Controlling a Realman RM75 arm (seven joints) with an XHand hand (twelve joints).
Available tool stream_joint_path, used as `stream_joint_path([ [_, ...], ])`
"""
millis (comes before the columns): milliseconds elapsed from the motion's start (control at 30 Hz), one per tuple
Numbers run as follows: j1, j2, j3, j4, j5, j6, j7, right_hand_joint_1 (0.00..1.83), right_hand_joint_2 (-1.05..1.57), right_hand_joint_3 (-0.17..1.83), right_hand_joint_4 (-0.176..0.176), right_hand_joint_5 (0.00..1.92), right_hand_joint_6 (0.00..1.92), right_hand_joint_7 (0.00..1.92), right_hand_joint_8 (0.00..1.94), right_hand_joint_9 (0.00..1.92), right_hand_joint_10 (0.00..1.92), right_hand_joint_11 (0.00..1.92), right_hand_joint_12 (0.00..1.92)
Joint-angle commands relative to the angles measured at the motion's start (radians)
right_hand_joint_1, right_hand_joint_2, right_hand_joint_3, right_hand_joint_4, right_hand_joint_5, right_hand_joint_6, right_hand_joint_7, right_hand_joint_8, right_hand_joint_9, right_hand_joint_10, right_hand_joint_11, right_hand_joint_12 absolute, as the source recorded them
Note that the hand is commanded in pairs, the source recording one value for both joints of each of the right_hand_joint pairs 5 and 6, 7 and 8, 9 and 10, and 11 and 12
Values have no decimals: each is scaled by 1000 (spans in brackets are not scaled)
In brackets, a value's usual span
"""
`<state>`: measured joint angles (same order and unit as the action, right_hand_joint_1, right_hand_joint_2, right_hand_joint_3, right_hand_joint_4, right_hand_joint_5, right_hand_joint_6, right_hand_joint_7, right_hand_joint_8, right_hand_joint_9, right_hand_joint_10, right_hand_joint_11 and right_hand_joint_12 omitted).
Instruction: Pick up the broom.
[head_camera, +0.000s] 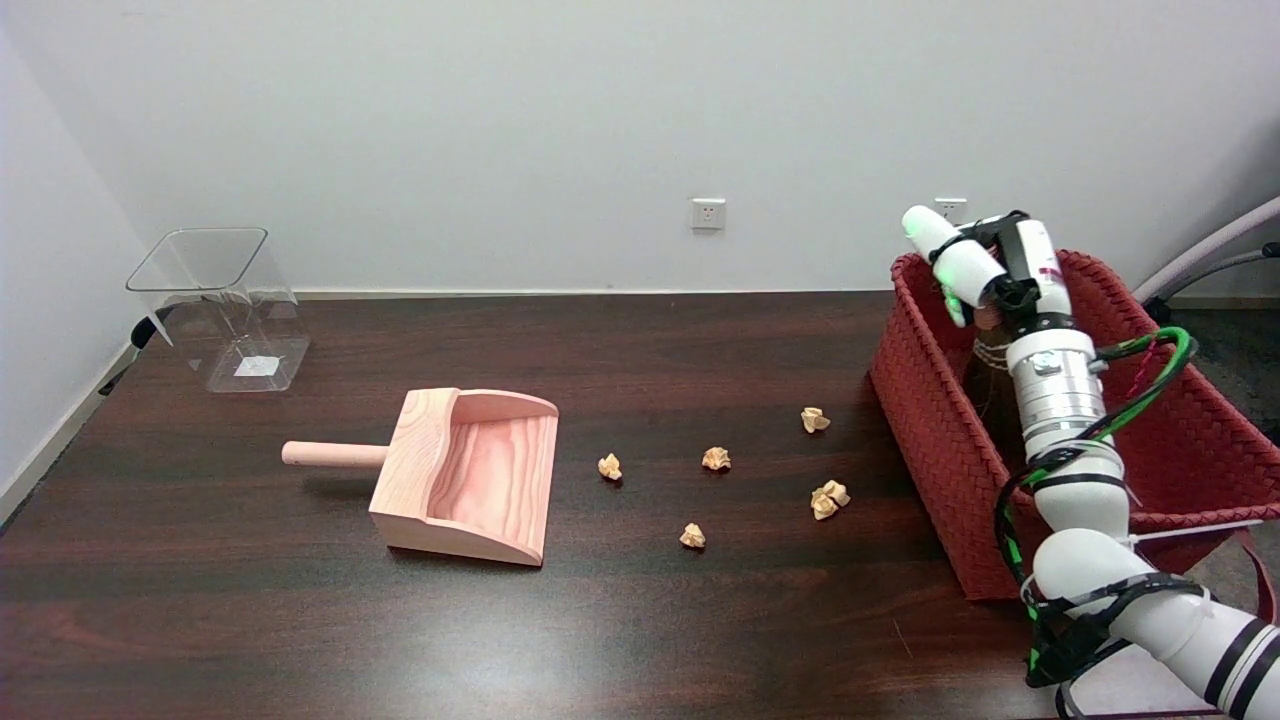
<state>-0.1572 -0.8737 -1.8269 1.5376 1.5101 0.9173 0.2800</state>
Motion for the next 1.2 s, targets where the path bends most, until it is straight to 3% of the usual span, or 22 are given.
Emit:
stream_joint_path([
  [33, -37, -19, 3, 83, -69, 255, -2, 895, 1086, -58, 0, 1920, 1920, 1920, 1920, 1920, 1920, 1920, 1920],
  [433, -37, -42, -78, 275, -74, 432, -289, 915, 1126, 178, 0, 1920, 1920, 1920, 1920, 1920, 1920, 1920, 1920],
  [833, 36, -183, -88, 325, -196, 419, -292, 942, 1255, 376, 0, 1920, 1920, 1920, 1920, 1920, 1920, 1920, 1920],
  [1200, 99, -232, -101, 327, -350, 420, -284, 878, 1513, 429, 0, 1920, 1920, 1920, 1920, 1920, 1920, 1920, 1920],
])
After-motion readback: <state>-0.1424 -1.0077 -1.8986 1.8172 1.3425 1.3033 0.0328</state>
